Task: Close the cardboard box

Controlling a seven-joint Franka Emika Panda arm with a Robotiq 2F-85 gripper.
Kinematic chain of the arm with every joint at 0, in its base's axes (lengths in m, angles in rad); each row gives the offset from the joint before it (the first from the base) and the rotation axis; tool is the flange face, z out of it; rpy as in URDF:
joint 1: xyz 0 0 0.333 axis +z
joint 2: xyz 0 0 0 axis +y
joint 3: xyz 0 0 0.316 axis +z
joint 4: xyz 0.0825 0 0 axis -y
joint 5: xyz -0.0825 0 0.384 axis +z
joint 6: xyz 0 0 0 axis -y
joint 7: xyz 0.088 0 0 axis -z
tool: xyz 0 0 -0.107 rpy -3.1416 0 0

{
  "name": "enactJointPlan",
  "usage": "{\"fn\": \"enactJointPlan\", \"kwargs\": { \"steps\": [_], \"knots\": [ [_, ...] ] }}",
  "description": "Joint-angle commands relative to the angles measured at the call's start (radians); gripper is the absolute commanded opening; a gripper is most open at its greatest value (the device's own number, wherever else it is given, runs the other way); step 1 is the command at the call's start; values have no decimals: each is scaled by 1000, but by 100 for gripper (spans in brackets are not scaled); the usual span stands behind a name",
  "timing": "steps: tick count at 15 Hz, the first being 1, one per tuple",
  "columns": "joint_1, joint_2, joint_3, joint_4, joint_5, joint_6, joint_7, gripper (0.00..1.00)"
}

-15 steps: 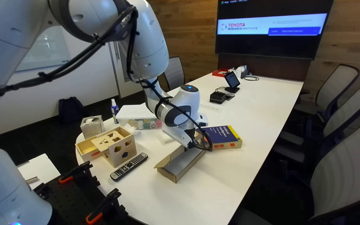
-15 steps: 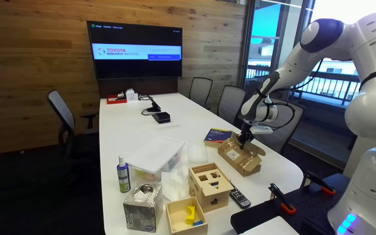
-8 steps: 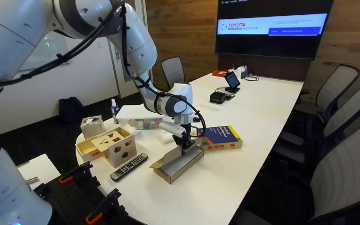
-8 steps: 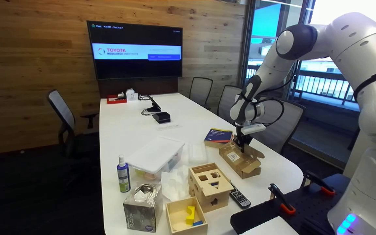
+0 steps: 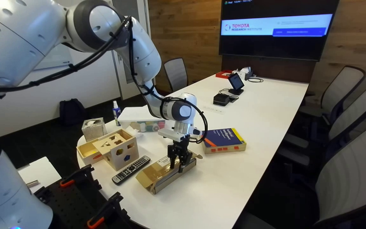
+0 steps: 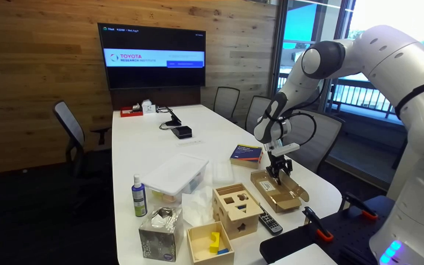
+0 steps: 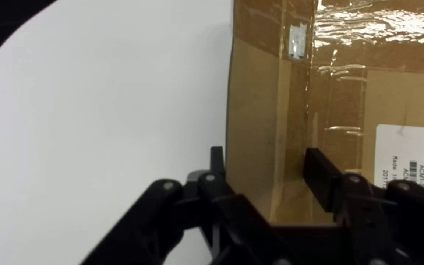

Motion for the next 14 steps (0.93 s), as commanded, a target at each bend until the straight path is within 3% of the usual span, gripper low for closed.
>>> {"fn": "enactJointPlan", "kwargs": {
  "steps": [1, 3, 8, 14],
  "knots": [
    [43, 56, -28, 73, -31, -126, 100, 91],
    [62, 80, -38, 99, -38, -168, 170, 100],
    [93, 152, -34, 164, -29, -249, 285, 100],
    [99, 196, -30, 224, -22, -328, 312, 100]
  ]
}}
